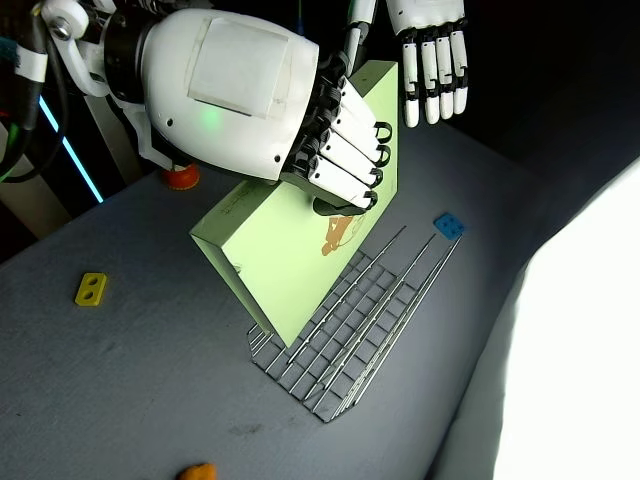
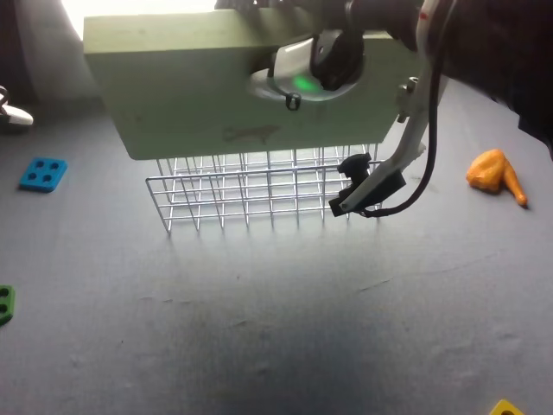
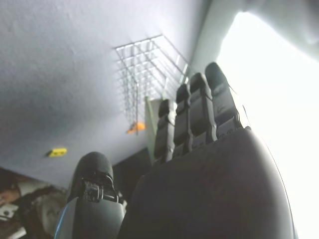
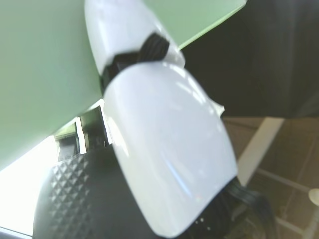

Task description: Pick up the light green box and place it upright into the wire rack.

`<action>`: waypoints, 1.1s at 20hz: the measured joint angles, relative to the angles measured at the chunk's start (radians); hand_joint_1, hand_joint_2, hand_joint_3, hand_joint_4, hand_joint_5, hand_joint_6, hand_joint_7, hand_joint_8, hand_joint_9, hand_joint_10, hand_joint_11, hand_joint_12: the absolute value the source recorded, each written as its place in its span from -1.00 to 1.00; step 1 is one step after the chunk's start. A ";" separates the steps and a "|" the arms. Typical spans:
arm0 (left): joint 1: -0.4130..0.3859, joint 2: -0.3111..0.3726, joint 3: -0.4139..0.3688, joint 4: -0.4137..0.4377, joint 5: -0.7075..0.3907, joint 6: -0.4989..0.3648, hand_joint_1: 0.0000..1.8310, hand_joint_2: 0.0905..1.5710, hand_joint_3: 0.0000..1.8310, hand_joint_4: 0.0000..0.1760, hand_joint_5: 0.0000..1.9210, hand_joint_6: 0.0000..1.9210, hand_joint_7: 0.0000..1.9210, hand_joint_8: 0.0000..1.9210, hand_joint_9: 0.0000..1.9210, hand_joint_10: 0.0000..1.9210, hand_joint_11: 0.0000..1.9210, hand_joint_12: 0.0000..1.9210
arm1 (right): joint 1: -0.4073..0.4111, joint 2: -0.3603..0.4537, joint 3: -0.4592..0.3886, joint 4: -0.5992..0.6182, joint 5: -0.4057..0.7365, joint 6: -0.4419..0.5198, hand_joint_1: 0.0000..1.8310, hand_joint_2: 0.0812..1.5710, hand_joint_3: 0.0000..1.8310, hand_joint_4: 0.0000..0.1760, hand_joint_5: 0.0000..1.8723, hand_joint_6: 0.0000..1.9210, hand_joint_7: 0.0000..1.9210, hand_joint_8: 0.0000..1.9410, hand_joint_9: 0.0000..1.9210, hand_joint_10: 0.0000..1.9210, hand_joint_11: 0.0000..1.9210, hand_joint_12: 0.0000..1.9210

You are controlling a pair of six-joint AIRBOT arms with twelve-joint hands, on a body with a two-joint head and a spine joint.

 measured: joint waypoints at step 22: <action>-0.042 -0.019 0.066 0.000 0.010 0.000 -1.00 0.56 -1.00 -0.27 -0.83 -0.99 -0.81 -1.00 -0.84 -0.99 -1.00 -0.62 | -0.127 -0.183 0.252 0.013 -0.037 0.097 0.46 0.57 -1.00 -1.00 -0.13 0.03 -0.31 0.63 -0.36 0.75 -0.43 0.78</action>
